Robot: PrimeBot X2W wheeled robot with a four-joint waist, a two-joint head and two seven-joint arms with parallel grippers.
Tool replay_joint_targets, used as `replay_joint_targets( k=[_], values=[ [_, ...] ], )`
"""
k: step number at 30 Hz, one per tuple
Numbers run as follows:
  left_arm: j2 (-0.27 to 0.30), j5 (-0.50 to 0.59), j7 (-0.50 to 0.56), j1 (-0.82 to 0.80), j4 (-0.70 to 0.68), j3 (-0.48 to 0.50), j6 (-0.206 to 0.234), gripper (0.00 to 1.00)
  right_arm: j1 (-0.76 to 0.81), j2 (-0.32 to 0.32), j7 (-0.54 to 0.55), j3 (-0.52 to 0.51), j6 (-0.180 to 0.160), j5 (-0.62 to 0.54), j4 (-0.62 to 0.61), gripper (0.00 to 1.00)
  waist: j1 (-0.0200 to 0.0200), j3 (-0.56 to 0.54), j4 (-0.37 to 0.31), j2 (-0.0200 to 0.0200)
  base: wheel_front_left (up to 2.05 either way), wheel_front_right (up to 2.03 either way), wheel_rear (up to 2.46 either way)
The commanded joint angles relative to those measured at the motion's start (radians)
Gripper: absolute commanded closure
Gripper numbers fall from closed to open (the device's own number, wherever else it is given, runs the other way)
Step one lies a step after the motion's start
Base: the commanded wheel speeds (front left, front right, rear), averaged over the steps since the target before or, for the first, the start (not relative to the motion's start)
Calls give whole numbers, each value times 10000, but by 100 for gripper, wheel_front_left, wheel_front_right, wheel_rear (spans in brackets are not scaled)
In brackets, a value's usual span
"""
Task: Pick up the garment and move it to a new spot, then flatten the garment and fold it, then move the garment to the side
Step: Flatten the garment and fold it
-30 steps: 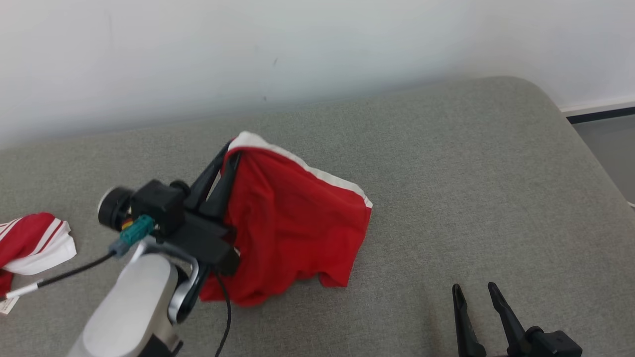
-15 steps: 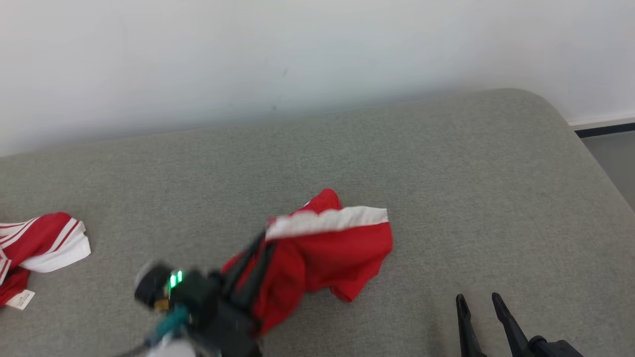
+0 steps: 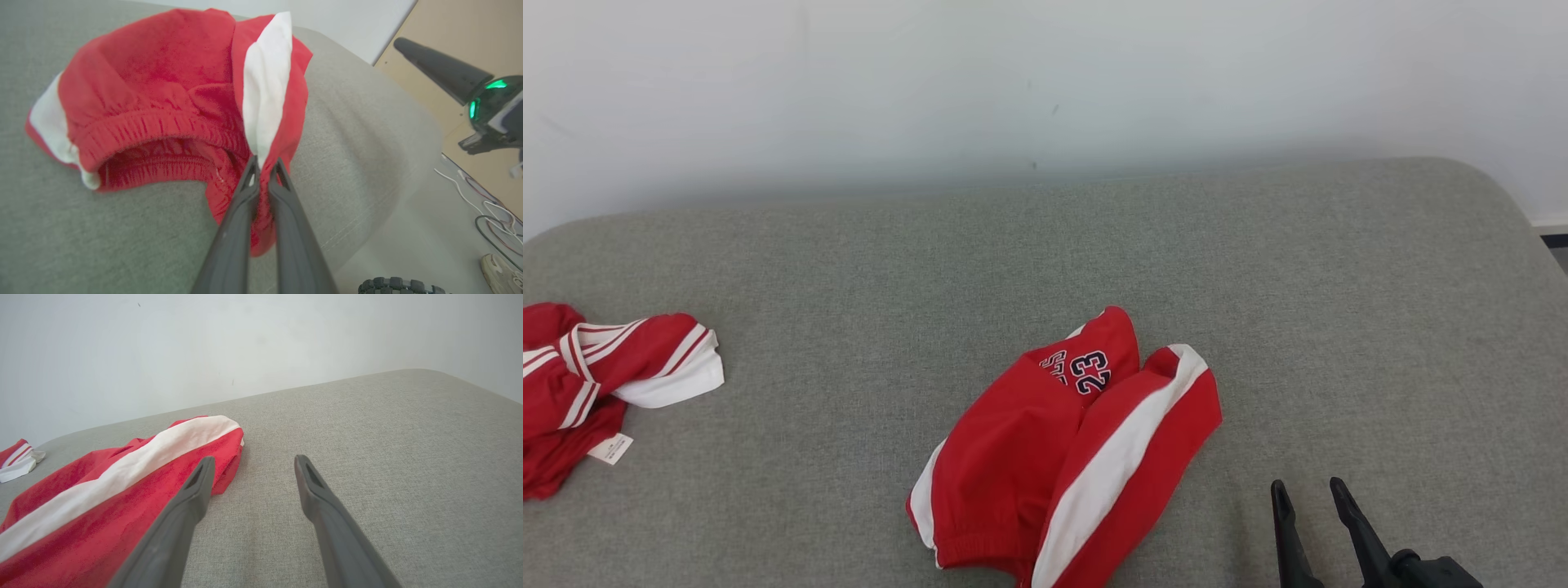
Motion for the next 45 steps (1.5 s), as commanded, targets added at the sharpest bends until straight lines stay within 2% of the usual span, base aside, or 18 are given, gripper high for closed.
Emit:
replay_joint_targets(
  k=[1, 2, 3, 4, 8, 13, 16, 24, 33, 34, 35, 36, 45],
  values=[
    [-133, -121, 4, -5, 559, -291, -51, 81, -12, 8, -4, 28, -22, -38, 1, 0, 1, 13, 50, 0, 0, 0, 0],
    [-133, -121, 4, -5, 559, -291, -51, 81, -12, 8, -4, 28, -22, -38, 1, 0, 1, 13, 50, 0, 0, 0, 0],
    [-280, -234, 0, -64, 744, -399, -75, 52, -10, 8, -4, 42, -22, -48, -1, 0, 1, 10, 50, 0, 0, 0, 0],
    [-373, -311, -7, -142, 853, -481, -89, 0, -13, 8, -4, 43, -22, -52, 5, 0, 1, 6, 45, 0, 0, 0, 0],
    [-456, -410, -33, -286, 419, -177, -120, 0, 12, 10, -4, 6, -22, -44, 5, 0, 1, 1, 20, 0, 0, 0, 0],
    [-383, -98, -30, 69, -1135, 1150, -98, 0, 40, 10, -4, -28, -22, 13, 18, 0, 1, 25, -10, 0, 0, 0, 0],
    [-328, 16, -32, 191, -1504, 1986, -101, 0, 7, 10, -4, -12, -22, 37, 33, 0, 1, 42, -47, 0, 0, 0, 0],
    [19, 75, -33, -303, -79, 2887, -103, 0, -196, 7, -4, 107, -22, 71, 70, 0, 1, 186, -377, 0, 0, 0, 0],
    [104, -401, -32, -1080, 2376, 2279, -105, 0, -252, 11, -4, 78, -22, 34, 77, 0, 1, 398, -814, 0, 0, 0, 0],
    [86, -434, -34, -1155, 2520, 2127, -105, 5, -257, 10, -4, 71, -22, 21, 83, 0, 1, 399, -837, 0, 0, 0, 0],
    [80, -468, -33, -1281, 2577, 2101, -105, 43, -261, 8, -4, 49, -22, 11, 78, 0, 1, 403, -848, 0, 0, 0, 0],
    [78, -515, -33, -1353, 2651, 2069, -105, 100, -268, 8, -4, 38, -22, 4, 74, 0, 1, 405, -857, 0, 0, 0, 0],
    [527, 8, -34, -2645, 2312, 2058, -105, 100, -347, 10, -4, 36, -22, -28, 69, 0, 1, 428, -915, 0, 0, 0, 0]
  ],
)
